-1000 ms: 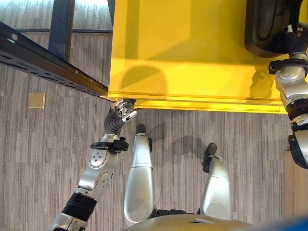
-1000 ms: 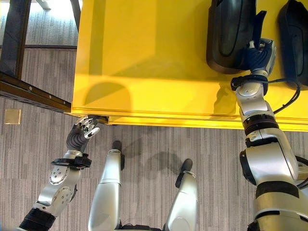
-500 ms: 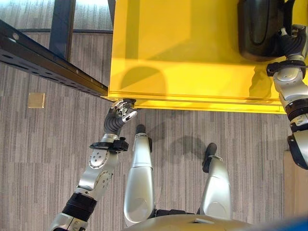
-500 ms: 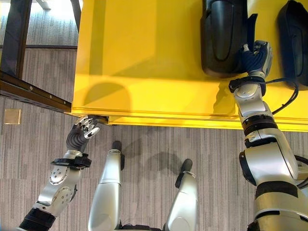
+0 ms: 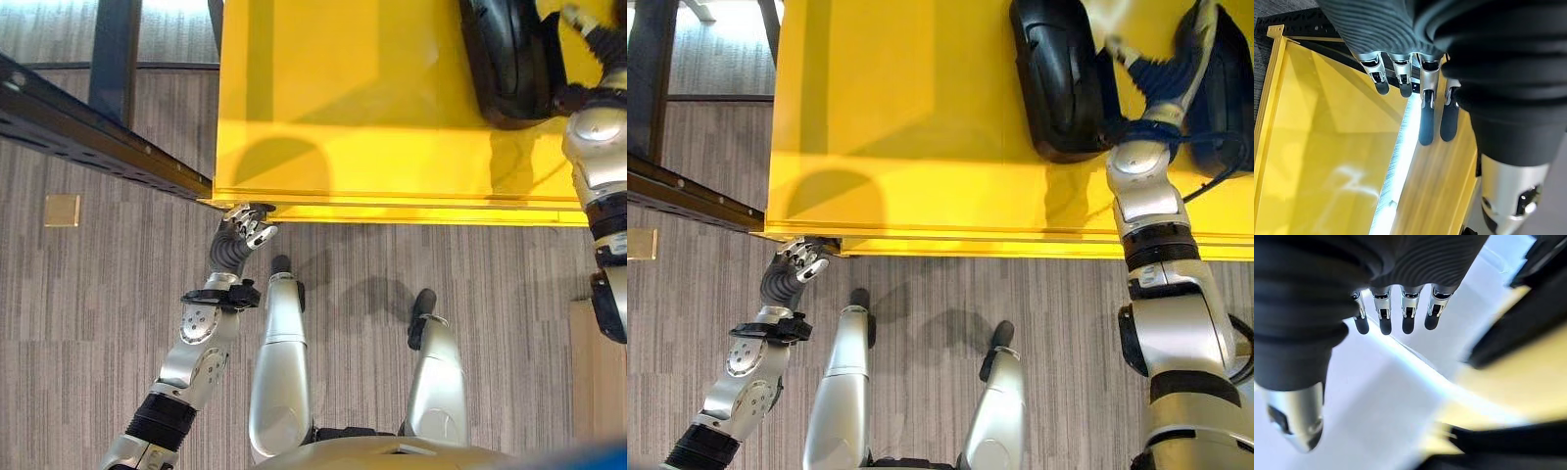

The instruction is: Move parts from the plastic box to the shelf.

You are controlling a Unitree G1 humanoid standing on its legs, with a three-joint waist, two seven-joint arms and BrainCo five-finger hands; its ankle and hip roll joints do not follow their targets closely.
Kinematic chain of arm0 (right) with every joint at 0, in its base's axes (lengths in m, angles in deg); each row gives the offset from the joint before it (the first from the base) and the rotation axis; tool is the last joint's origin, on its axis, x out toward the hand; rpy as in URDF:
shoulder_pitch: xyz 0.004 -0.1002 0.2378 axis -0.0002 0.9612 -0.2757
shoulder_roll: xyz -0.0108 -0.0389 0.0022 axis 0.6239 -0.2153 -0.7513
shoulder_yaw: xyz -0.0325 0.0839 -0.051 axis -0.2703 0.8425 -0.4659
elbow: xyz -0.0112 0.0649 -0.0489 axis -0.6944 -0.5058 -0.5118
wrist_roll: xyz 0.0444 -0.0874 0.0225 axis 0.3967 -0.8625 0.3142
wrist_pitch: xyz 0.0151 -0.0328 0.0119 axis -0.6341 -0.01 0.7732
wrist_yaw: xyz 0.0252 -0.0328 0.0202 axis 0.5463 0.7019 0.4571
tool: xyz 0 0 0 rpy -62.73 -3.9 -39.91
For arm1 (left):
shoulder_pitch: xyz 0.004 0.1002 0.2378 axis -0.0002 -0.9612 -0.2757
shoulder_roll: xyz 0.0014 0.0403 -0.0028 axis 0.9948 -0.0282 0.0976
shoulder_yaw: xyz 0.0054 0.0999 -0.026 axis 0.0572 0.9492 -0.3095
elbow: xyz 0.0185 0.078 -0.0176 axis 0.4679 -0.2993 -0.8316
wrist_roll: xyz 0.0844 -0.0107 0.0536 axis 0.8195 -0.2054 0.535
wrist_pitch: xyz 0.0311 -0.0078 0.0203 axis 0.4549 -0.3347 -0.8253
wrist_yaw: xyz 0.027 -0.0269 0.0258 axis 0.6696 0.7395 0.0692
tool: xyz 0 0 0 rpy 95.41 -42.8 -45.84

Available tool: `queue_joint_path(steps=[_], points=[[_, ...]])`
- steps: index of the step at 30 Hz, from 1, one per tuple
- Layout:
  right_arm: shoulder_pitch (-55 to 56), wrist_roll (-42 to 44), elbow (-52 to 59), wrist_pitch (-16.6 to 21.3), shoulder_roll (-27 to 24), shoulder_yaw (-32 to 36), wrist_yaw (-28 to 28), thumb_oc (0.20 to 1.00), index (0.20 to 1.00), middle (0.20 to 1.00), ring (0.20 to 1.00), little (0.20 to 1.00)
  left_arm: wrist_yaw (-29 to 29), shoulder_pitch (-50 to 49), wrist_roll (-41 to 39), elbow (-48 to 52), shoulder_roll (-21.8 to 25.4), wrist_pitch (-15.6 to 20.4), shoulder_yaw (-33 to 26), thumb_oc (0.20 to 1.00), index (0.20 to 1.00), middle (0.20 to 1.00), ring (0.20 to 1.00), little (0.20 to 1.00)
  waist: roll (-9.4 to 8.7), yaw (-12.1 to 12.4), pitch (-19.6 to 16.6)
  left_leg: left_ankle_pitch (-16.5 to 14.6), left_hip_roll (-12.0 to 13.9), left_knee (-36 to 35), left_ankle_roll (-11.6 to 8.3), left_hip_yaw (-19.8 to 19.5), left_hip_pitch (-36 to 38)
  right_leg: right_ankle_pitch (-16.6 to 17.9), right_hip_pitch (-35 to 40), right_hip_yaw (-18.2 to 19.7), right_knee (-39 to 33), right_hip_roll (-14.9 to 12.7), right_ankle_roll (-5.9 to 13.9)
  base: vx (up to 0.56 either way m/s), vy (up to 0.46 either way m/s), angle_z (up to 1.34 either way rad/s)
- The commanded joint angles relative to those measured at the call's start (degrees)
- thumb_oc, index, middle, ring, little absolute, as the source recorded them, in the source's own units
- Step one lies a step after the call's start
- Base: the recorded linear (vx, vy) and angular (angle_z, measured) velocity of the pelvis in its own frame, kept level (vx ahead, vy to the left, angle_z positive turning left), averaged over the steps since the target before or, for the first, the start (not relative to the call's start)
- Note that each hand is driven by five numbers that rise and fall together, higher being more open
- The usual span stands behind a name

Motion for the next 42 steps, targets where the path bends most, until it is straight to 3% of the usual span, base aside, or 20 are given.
queue_joint_path(steps=[1,2,7,8,9,11,15,17,26,28,29,30,32,34,35,42], points=[[3.93,-5.26,6.24,3.91,-2.04,6.19,-4.90,1.000,1.000,1.000,1.000,1.000,-1.35,1.47,0.16,0.60,-0.81,3.37,-1.15,1.000,1.000,1.000,1.000,1.000,0.53,-0.21,-1.55,3.07,-0.51,-4.05,1.80,2.29,-0.16,-5.98,-4.71,0.91,12.68,3.08,-6.57,0.10,-0.023,-0.01],[7.32,-6.80,10.93,3.65,-0.88,8.38,-4.89,1.000,1.000,1.000,1.000,1.000,-1.75,1.26,0.42,0.67,-0.73,3.07,-1.10,1.000,1.000,1.000,1.000,1.000,0.27,-0.39,-1.99,1.58,-0.40,-3.79,1.51,2.18,0.33,-7.24,-4.17,1.08,12.94,3.14,-6.31,0.10,-0.027,-0.02],[19.86,-11.12,28.50,5.24,4.87,15.02,-3.55,1.000,1.000,1.000,1.000,1.000,-2.21,-0.32,1.66,2.01,-0.70,2.16,-1.99,1.000,1.000,1.000,1.000,1.000,-0.03,-1.44,-2.18,1.49,-0.23,-3.47,1.68,2.30,0.18,-7.38,-4.37,1.18,13.22,3.25,-6.30,0.01,-0.009,-0.02],[21.30,-11.31,29.64,5.46,5.31,15.41,-3.19,1.000,1.000,1.000,1.000,1.000,-2.23,-0.63,1.96,2.09,-0.61,2.08,-2.26,1.000,1.000,1.000,1.000,1.000,0.01,-1.59,-1.92,2.92,-0.26,-3.73,1.98,2.44,-0.30,-6.23,-4.90,1.10,12.95,3.17,-6.58,0.00,0.000,0.00],[23.06,-11.79,31.36,5.50,5.98,15.81,-2.80,1.000,1.000,1.000,1.000,1.000,-2.25,-0.96,2.07,2.19,-0.60,2.00,-2.56,1.000,1.000,1.000,1.000,1.000,-0.14,-1.73,-2.40,1.51,-0.10,-3.50,1.67,2.36,0.21,-7.37,-4.49,1.38,13.15,3.27,-6.30,0.00,0.000,0.00],[26.85,-11.99,34.53,6.45,7.71,15.95,-1.56,1.000,1.000,1.000,1.000,1.000,-2.26,-1.57,2.41,2.15,-0.79,1.96,-3.05,1.000,1.000,1.000,1.000,1.000,-0.27,-2.20,-2.73,1.47,0.01,-3.47,1.67,2.53,0.35,-7.34,-4.62,1.49,13.30,3.28,-6.26,0.04,-0.014,-0.01],[33.64,-11.69,37.43,7.57,8.09,15.10,3.45,1.000,1.000,1.000,1.000,1.000,-1.16,-2.91,2.63,2.30,-0.88,1.94,-3.65,1.000,1.000,1.000,1.000,1.000,-0.45,-2.81,-3.15,1.26,0.26,-3.56,1.49,2.77,1.07,-7.50,-4.09,1.79,13.05,3.34,-6.12,0.00,0.000,0.00],[37.03,-14.82,38.66,7.31,5.84,15.72,5.02,1.000,1.000,1.000,1.000,1.000,0.02,-3.85,2.63,2.72,-0.75,1.96,-4.09,1.000,1.000,1.000,1.000,1.000,-0.42,-3.13,-3.59,1.27,0.42,-3.84,1.41,2.80,1.51,-7.44,-3.72,1.81,12.87,3.29,-5.99,0.00,-0.006,-0.02],[41.45,-26.99,32.63,5.64,-0.45,10.47,8.19,1.000,1.000,1.000,1.000,1.000,3.90,-4.33,3.08,1.94,0.65,3.04,-3.29,1.000,1.000,1.000,1.000,1.000,0.17,-3.61,-4.61,1.64,0.66,-5.23,1.12,3.21,3.80,-6.81,-2.02,2.42,11.23,3.25,-5.52,0.00,-0.009,-0.05],[39.37,-30.91,27.56,4.22,-3.05,5.33,9.85,1.000,1.000,1.000,1.000,1.000,5.00,-3.34,3.17,1.50,1.37,2.92,-2.35,1.000,1.000,1.000,1.000,1.000,0.26,-3.37,-4.64,1.68,0.67,-5.34,1.01,3.43,4.58,-6.69,-1.35,2.75,10.97,3.01,-5.43,-0.05,0.009,0.00],[38.26,-33.87,24.94,3.00,-4.56,3.02,9.49,1.000,1.000,1.000,1.000,1.000,5.19,-2.85,3.03,1.46,1.51,2.95,-2.05,1.000,1.000,1.000,1.000,1.000,0.39,-3.23,-4.43,3.39,0.61,-5.90,1.37,3.74,4.35,-5.18,-1.80,2.75,10.43,2.89,-5.67,0.00,0.000,0.00],[37.96,-35.24,23.76,2.53,-5.91,1.76,10.64,1.000,1.000,1.000,1.000,1.000,5.44,-2.63,3.17,1.64,1.86,2.87,-1.90,1.000,1.000,1.000,1.000,1.000,0.34,-3.14,-4.77,1.91,0.79,-5.66,0.94,3.66,5.06,-6.44,-1.24,2.92,10.72,2.89,-5.40,0.00,0.000,0.00],[36.14,-38.25,21.26,1.44,-7.93,-0.80,11.53,1.000,1.000,1.000,1.000,1.000,5.98,-2.20,3.16,1.46,2.06,2.80,-1.64,1.000,1.000,1.000,1.000,1.000,0.37,-3.06,-4.81,1.86,0.91,-5.73,0.88,3.69,5.27,-6.45,-1.24,3.18,10.69,2.96,-5.47,0.04,-0.011,-0.05],[34.73,-39.34,19.49,1.15,-8.60,-2.97,12.28,1.000,1.000,1.000,1.000,1.000,6.17,-2.01,3.14,1.68,2.05,2.71,-1.47,1.000,1.000,1.000,1.000,1.000,0.49,-3.06,-4.78,1.85,0.94,-5.69,0.85,3.86,5.34,-6.33,-1.32,3.34,10.69,2.95,-5.50,-0.05,0.004,-0.04],[34.64,-39.34,19.47,1.15,-8.60,-2.99,12.24,1.000,1.000,1.000,1.000,1.000,6.18,-1.99,3.14,1.73,2.05,2.72,-1.52,1.000,1.000,1.000,1.000,1.000,0.54,-3.07,-4.51,3.38,0.83,-5.96,1.22,3.99,4.75,-5.01,-1.85,3.24,10.35,2.88,-5.76,-0.09,0.009,-0.03],[29.65,-42.85,13.99,0.70,-9.22,-11.28,15.54,1.000,1.000,1.000,1.000,1.000,6.99,-1.70,2.75,1.54,2.10,2.60,-0.82,1.000,1.000,1.000,1.000,1.000,0.82,-2.76,-4.29,3.66,0.65,-5.89,1.13,4.12,4.85,-4.93,-1.83,3.61,10.38,2.74,-5.88,-0.02,0.001,-0.03]])
